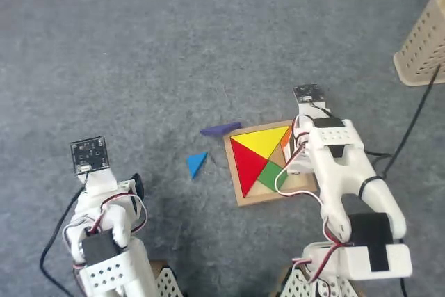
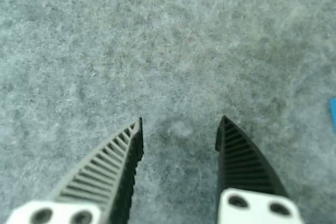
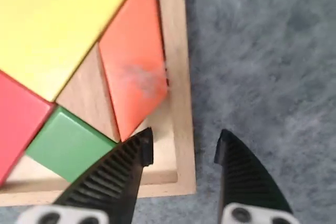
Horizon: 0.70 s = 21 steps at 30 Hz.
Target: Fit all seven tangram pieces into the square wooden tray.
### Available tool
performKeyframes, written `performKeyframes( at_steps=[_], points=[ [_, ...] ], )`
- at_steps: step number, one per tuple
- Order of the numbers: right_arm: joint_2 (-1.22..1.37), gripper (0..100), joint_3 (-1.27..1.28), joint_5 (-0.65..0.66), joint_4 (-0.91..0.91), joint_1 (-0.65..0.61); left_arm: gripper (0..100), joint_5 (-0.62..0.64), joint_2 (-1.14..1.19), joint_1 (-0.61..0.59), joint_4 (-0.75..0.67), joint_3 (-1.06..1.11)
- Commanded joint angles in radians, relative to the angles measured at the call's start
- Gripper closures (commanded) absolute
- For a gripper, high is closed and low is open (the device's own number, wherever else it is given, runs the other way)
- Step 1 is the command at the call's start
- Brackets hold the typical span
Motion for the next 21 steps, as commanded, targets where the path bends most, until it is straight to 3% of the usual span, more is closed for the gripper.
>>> performKeyframes(
  at_steps=[1,9,16,21],
  points=[
    [-0.013,80.4,-0.083,0.025,0.016,-0.016,78,-0.006,-0.020,-0.005,0.003,-0.013],
    [-0.013,80.4,-0.201,0.044,0.019,-0.148,78,-0.006,-0.020,-0.005,0.003,-0.013],
    [-0.012,80.1,-0.331,0.413,0.087,-0.423,78,-0.006,-0.020,-0.005,0.003,-0.013],
    [0.001,80.1,-0.353,0.591,-0.065,-0.499,78,-0.006,-0.020,-0.005,0.003,-0.013]
  ],
)
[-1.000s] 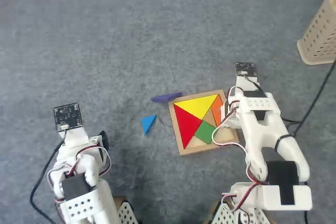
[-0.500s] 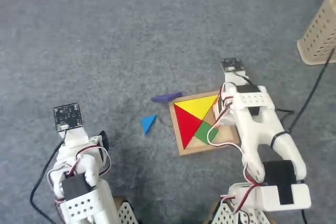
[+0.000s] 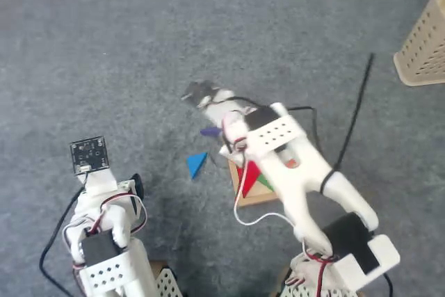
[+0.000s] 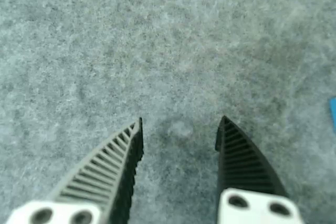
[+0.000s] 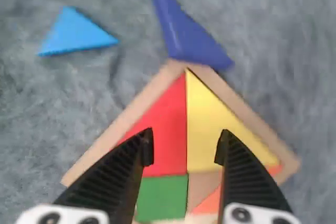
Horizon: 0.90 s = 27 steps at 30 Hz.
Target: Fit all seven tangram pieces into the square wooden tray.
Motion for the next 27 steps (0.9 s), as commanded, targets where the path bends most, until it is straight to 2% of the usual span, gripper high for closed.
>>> performKeyframes(
  at_steps=[1,11,16,25,27],
  points=[
    [-0.013,80.0,-0.061,0.169,-0.145,-0.050,78,-0.006,-0.020,-0.005,0.003,-0.013],
    [0.145,80.0,-0.068,0.327,-0.314,-0.088,78,-0.006,-0.020,-0.005,0.003,-0.013],
    [0.219,80.1,-0.069,0.333,-0.404,-0.087,78,-0.006,-0.020,-0.005,0.003,-0.013],
    [0.331,80.8,-0.153,0.328,-0.424,-0.015,78,-0.006,-0.020,-0.005,0.003,-0.013],
    [0.360,85.0,-0.172,0.313,-0.423,-0.005,78,-0.006,-0.020,-0.005,0.003,-0.013]
  ],
)
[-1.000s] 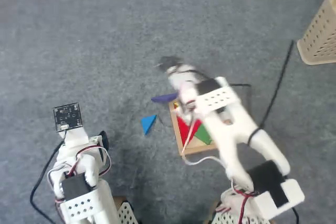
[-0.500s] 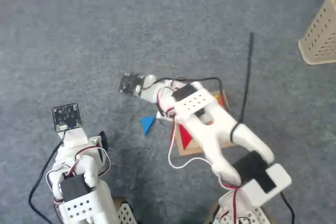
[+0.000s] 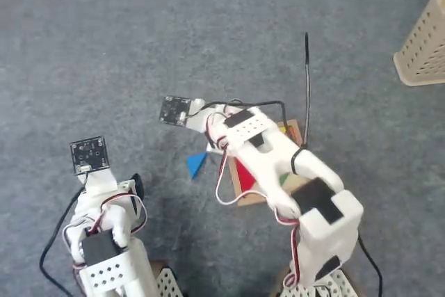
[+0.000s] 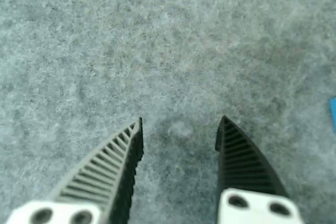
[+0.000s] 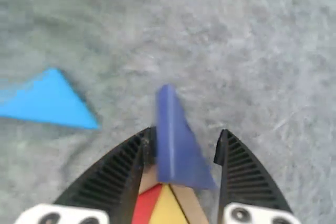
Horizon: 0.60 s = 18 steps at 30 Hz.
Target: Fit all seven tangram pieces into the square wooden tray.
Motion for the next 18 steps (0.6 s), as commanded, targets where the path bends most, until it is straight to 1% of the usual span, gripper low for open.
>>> performKeyframes(
  at_steps=[1,4,6,8,10,14,18],
  points=[
    [0.021,88.5,-0.087,-0.026,-0.024,0.042,78,-0.006,-0.020,-0.005,0.003,-0.013],
    [0.035,99.6,-0.123,-0.086,-0.024,0.048,78,-0.006,-0.020,-0.005,0.003,-0.013],
    [0.035,98.3,-0.129,-0.083,-0.024,0.050,78,-0.006,-0.020,-0.005,0.003,-0.013],
    [0.036,99.2,-0.129,-0.069,-0.028,0.047,78,-0.006,-0.020,-0.005,0.003,-0.013],
    [0.030,99.1,-0.127,-0.084,-0.051,0.047,78,-0.006,-0.020,-0.005,0.003,-0.013],
    [-0.041,99.1,-0.126,-0.196,-0.051,0.064,78,-0.006,-0.020,-0.005,0.003,-0.013],
    [-0.231,99.1,-0.071,-0.341,-0.041,0.119,78,-0.006,-0.020,-0.005,0.003,-0.013]
  ],
)
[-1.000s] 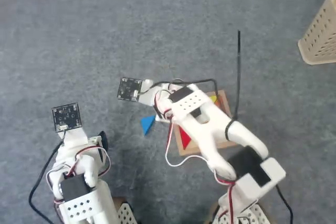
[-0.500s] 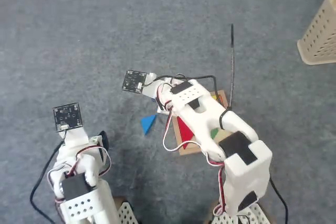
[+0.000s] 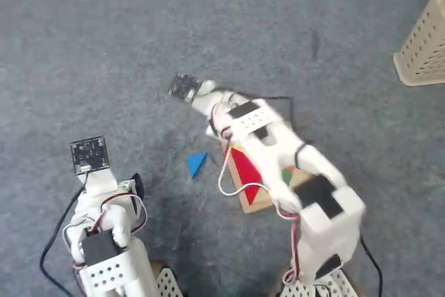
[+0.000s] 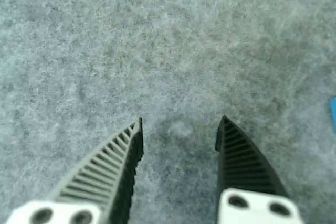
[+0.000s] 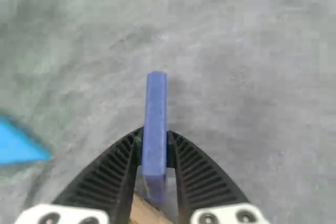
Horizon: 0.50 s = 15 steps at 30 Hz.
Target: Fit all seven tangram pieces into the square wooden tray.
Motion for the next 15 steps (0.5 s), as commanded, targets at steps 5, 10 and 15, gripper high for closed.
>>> performKeyframes(
  at_steps=[5,10,15],
  points=[
    [-0.513,99.1,0.114,-0.247,0.140,0.162,78,-0.006,-0.020,-0.005,0.003,-0.013],
    [-0.702,99.1,0.245,-0.273,0.337,0.269,78,-0.006,-0.020,-0.005,0.003,-0.013],
    [-0.766,99.1,0.404,-0.272,0.478,0.392,78,-0.006,-0.020,-0.005,0.003,-0.013]
  ],
)
